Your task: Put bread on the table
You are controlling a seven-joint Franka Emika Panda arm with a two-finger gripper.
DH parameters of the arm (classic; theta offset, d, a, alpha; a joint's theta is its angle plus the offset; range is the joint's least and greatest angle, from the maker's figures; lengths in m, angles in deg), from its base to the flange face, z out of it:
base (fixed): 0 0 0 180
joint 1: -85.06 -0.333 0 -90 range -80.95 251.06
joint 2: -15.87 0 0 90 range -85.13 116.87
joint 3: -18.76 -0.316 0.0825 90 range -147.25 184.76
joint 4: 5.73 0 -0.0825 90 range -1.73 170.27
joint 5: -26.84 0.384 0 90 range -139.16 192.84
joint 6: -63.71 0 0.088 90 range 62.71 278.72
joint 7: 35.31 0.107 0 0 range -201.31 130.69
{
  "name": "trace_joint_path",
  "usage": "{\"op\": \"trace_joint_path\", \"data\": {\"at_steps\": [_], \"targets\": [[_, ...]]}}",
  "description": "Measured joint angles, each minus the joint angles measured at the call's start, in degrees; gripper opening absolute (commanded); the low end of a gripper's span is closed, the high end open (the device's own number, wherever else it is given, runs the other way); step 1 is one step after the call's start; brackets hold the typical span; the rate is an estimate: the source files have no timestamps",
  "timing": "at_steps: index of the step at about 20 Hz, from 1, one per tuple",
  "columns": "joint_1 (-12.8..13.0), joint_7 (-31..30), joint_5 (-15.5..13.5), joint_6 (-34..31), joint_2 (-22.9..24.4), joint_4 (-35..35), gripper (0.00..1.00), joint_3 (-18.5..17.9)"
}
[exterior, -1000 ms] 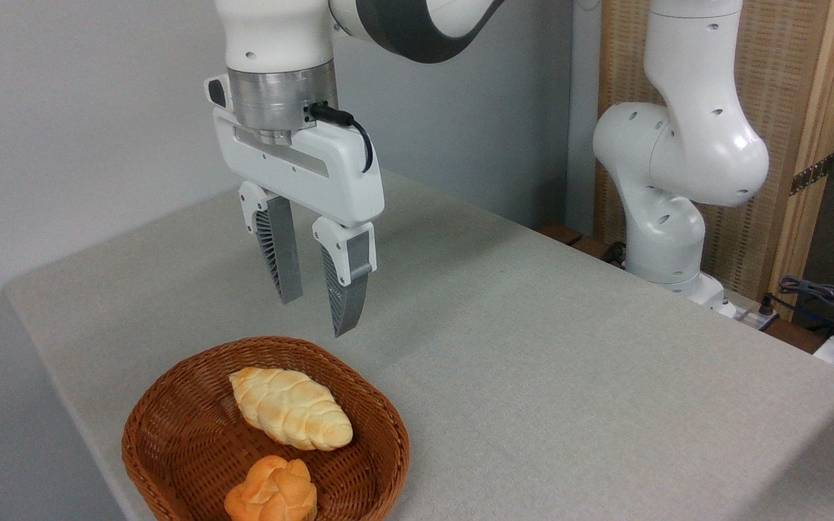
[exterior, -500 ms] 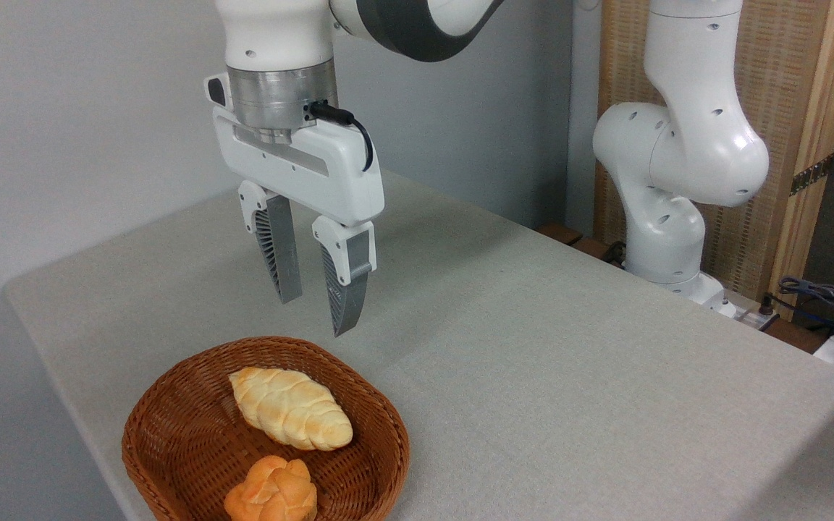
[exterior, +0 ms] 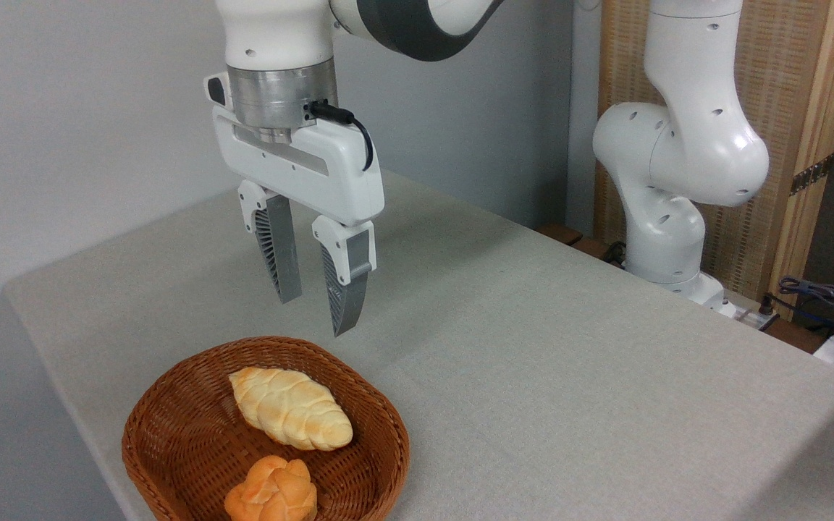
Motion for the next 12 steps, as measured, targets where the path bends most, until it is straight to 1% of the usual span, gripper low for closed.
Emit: {"op": "trace_joint_path", "data": {"at_steps": [8,12], "targets": [[0.0,0.0,0.0,0.0,0.0,0.0,1.0,0.0],[-0.1,0.0,0.0,1.1,-0.1,0.0,1.0,0.0]]}}
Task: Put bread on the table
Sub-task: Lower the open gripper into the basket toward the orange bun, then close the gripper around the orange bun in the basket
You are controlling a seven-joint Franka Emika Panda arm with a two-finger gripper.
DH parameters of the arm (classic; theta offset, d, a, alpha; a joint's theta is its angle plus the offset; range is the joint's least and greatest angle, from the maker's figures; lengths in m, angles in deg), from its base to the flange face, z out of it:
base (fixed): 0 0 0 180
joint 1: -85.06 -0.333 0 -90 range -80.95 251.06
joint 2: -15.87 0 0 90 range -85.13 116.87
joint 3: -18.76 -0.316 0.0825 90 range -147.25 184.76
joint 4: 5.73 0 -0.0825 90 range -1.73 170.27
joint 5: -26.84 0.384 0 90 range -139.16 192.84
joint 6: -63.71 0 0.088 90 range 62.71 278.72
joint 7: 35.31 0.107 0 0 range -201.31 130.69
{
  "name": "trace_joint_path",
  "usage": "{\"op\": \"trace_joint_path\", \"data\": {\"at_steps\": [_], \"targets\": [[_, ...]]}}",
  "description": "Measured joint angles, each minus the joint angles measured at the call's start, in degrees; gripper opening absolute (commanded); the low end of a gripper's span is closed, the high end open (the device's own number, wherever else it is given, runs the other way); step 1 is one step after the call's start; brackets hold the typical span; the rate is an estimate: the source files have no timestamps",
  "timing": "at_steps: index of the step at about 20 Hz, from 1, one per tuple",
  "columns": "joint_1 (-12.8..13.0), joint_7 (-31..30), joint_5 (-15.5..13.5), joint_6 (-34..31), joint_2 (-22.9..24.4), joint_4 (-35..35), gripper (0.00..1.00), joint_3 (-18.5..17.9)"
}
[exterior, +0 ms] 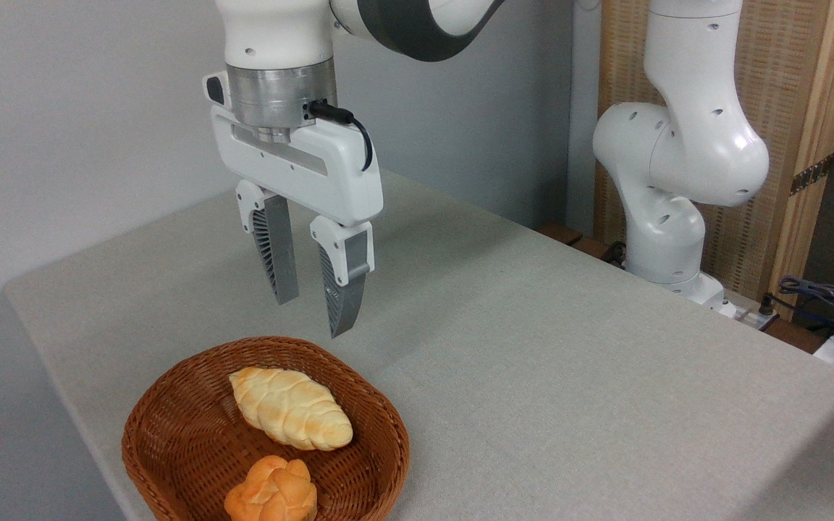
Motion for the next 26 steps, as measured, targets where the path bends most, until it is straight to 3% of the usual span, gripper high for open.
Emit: {"op": "trace_joint_path", "data": {"at_steps": [7,18,26], "targets": [[-0.4,0.0,0.0,8.4,-3.1,0.0,1.0,-0.1],[-0.9,0.0,0.0,16.4,-9.1,0.0,1.0,-2.8],[-1.0,6.3,0.0,19.9,-14.9,0.0,1.0,-3.9]]}}
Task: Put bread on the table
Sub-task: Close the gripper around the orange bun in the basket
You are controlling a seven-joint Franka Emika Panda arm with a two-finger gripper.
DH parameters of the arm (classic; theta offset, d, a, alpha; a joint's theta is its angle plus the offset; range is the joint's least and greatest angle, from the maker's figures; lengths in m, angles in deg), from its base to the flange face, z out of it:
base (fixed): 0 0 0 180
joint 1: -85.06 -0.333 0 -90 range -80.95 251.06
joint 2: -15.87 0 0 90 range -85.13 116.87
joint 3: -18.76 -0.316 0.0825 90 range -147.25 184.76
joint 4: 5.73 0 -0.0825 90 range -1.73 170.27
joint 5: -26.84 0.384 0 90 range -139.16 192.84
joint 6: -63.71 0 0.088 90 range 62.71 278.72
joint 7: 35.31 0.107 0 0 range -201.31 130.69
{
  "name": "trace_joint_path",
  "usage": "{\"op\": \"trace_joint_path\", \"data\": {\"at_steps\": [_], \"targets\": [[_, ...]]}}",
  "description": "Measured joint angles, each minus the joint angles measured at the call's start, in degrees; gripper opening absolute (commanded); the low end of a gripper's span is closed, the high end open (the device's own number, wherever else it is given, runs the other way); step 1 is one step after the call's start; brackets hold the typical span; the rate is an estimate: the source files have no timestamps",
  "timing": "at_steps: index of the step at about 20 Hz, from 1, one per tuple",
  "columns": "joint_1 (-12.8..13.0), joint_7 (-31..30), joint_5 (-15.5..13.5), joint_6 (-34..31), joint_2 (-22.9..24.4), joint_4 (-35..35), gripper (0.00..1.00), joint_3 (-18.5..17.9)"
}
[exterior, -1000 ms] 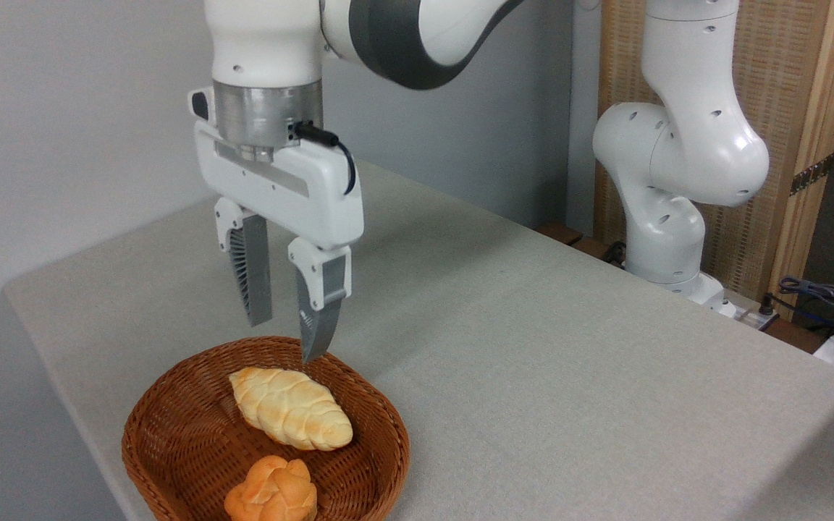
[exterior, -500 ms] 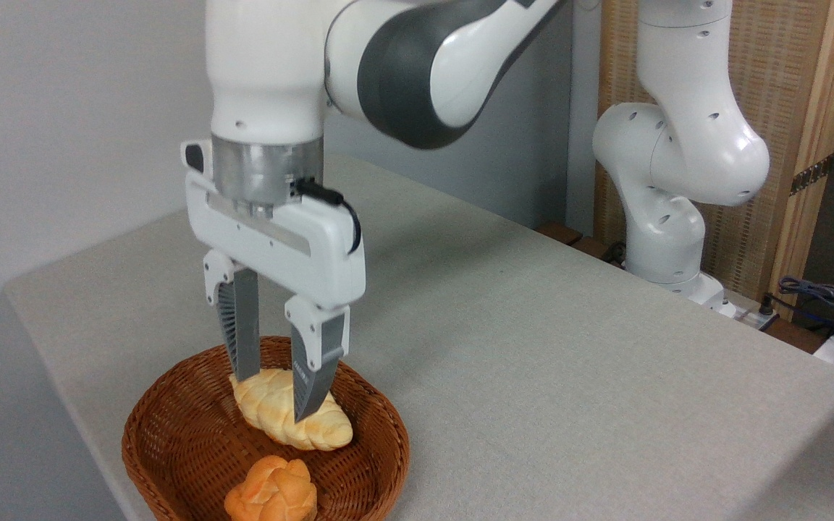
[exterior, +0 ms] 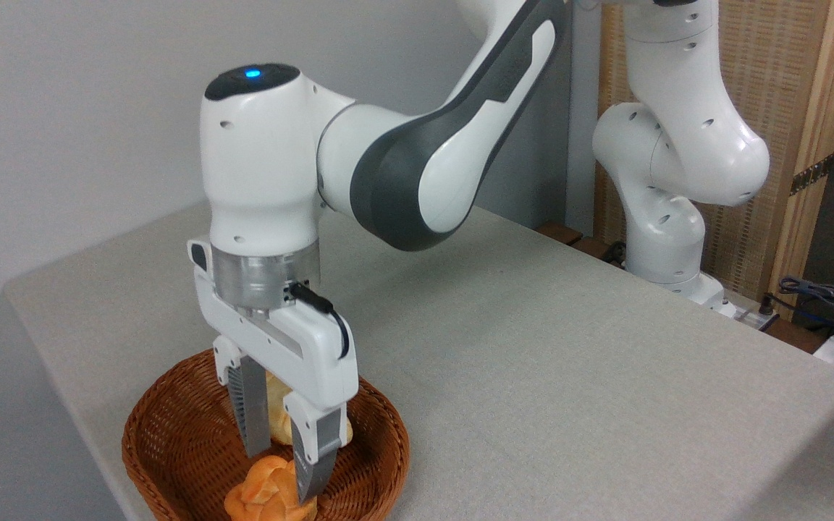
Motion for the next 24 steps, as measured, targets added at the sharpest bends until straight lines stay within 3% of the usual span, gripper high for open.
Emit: {"op": "trace_joint_path", "data": {"at_steps": [4,11,14,15,24], "targets": [[-0.1,2.3,0.0,0.1,-0.6,0.0,1.0,-1.3],[0.4,2.4,2.4,0.7,-2.0,0.0,0.99,-1.1],[0.7,2.4,2.7,0.7,-2.1,0.0,0.68,-1.0],[0.7,2.4,2.7,0.7,-2.1,0.0,0.62,-1.0],[0.9,2.4,2.7,0.7,-2.1,-0.1,0.58,-0.9]]}}
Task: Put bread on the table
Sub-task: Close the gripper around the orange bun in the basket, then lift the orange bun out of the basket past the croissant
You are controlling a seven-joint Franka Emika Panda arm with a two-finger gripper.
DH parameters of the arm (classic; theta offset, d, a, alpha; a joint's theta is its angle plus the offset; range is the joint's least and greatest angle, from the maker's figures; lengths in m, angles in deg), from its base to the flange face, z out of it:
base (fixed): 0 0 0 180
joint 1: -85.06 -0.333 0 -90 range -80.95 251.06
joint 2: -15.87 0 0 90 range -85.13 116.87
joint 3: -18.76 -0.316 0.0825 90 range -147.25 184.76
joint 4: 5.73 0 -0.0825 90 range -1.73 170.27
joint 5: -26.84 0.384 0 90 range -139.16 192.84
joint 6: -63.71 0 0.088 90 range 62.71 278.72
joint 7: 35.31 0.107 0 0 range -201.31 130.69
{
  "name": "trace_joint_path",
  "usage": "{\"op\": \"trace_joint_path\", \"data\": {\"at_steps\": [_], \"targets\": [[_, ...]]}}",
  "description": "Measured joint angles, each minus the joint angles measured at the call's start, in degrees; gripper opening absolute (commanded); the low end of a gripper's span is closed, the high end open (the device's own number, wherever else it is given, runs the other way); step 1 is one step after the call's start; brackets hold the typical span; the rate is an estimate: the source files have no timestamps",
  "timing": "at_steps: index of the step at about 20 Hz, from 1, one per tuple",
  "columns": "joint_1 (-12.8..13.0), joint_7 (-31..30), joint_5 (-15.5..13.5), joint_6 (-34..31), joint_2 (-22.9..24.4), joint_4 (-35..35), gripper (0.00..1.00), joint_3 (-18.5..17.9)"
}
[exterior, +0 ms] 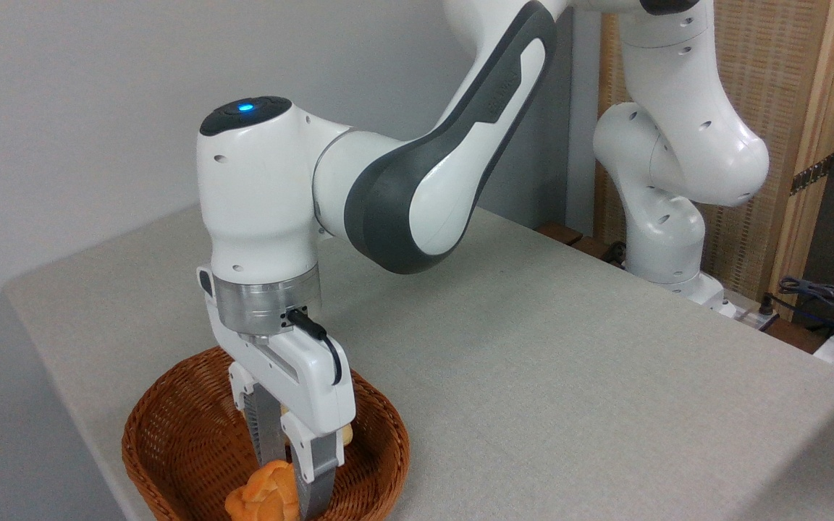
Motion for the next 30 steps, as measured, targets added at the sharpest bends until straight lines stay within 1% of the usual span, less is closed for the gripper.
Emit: {"op": "trace_joint_path", "data": {"at_steps": [6,9,13,16,18,20,22,25,28,30], "targets": [[0.0,0.0,0.0,0.0,0.0,-0.4,0.59,0.0],[0.0,0.0,-0.1,-0.1,0.9,-0.8,0.6,0.4],[0.1,0.0,-2.1,-1.7,3.9,-0.9,0.63,1.0],[0.1,0.0,-2.6,-7.5,7.1,-0.9,0.67,1.1],[0.1,0.0,-2.7,-12.0,9.0,-0.9,0.68,1.7],[0.2,0.0,-2.9,-16.3,10.4,-0.9,0.68,2.5],[0.2,0.0,-3.9,-21.2,11.7,-0.9,0.73,2.7],[0.2,0.0,-4.3,-27.0,13.2,-0.8,0.73,2.7],[0.2,0.0,-4.3,-31.0,13.9,-0.5,0.73,2.7],[0.2,0.0,-4.3,-32.1,14.1,0.2,0.73,2.7]]}}
